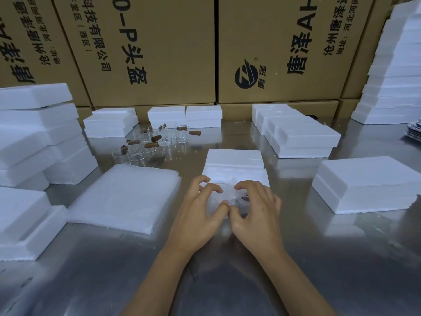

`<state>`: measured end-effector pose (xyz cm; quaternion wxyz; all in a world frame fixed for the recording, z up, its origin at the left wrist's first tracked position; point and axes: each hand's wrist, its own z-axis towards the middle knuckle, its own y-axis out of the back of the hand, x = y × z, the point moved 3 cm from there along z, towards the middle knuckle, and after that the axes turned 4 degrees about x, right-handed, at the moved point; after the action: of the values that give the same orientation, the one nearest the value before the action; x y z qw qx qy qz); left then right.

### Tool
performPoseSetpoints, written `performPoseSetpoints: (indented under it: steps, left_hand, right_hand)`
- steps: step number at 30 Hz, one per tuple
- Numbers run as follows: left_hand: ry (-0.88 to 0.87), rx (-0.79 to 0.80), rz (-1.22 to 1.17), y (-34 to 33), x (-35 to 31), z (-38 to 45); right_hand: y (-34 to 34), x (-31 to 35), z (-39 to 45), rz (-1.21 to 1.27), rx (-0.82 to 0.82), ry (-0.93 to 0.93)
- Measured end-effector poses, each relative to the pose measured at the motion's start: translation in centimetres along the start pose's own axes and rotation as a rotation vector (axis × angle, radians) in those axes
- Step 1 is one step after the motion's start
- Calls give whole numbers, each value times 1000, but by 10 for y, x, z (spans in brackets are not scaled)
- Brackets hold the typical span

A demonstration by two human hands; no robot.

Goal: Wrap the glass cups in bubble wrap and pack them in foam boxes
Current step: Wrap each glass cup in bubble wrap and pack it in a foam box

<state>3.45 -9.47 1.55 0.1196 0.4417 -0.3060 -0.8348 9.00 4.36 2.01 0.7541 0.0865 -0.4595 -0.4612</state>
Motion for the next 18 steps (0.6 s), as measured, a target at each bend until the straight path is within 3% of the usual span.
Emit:
performPoseSetpoints:
  steps: [3, 10, 18]
  left_hand:
    - [41, 72, 51, -4, 4, 0]
    - [28, 22, 87, -8, 2, 3]
    - [12, -189, -67, 3, -9, -3]
  right_hand:
    - [3, -4, 2, -16, 3, -25]
    - [3, -5, 3, 18, 21, -19]
    - [7, 3, 2, 111, -92, 26]
